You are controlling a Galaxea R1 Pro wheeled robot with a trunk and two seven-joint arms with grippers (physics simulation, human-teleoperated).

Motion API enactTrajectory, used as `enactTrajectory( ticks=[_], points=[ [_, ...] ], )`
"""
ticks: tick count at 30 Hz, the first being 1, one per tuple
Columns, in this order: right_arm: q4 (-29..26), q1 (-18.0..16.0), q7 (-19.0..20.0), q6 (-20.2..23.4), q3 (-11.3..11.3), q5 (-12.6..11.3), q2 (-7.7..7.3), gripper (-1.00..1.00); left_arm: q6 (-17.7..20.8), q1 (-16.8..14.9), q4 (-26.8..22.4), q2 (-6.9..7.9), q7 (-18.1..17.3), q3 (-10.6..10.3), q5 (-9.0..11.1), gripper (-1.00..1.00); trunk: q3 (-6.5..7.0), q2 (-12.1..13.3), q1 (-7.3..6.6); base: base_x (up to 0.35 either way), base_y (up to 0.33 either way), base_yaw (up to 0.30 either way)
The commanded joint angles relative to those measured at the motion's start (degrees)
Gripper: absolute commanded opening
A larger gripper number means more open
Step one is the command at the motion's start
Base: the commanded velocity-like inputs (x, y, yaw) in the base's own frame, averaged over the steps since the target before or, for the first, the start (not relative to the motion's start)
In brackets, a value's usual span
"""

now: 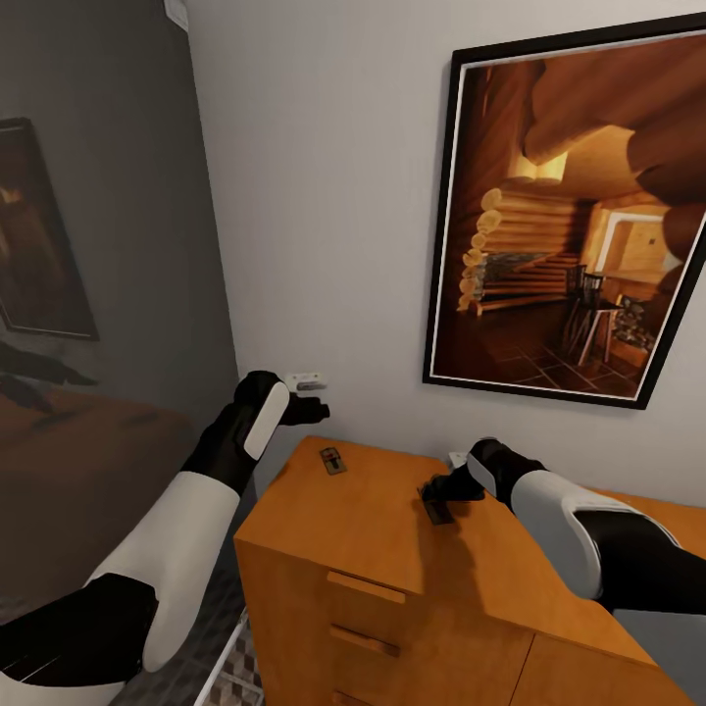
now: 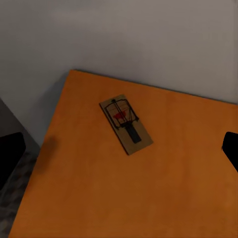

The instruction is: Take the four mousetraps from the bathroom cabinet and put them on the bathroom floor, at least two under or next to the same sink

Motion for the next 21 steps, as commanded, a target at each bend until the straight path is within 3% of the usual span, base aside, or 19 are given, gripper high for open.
enactTrajectory(
  ticks=[1, 10, 21],
  points=[
    [-0.43, -0.14, 0.61, -0.07, -0.16, 0.65, 0.09, 1.00, 0.13, 0.03, -0.05, 0.03, 0.59, -0.08, 0.55, 1.00, -0.08, -0.05, 0.01, 0.000, 0.000, 0.000],
    [-2.22, -0.56, 1.44, -1.40, -0.03, 0.78, -0.08, 1.00, 0.11, 0.31, -0.09, 0.10, 0.64, -0.09, 0.31, 1.00, -0.08, -0.05, 0.01, 0.000, 0.000, 0.000],
    [-4.28, -0.58, 1.82, 1.27, -0.06, 0.72, -0.76, 1.00, 0.11, 0.34, -0.10, 0.05, 0.64, -0.10, 0.35, 1.00, -0.08, -0.05, 0.01, 0.000, 0.000, 0.000]
  ],
)
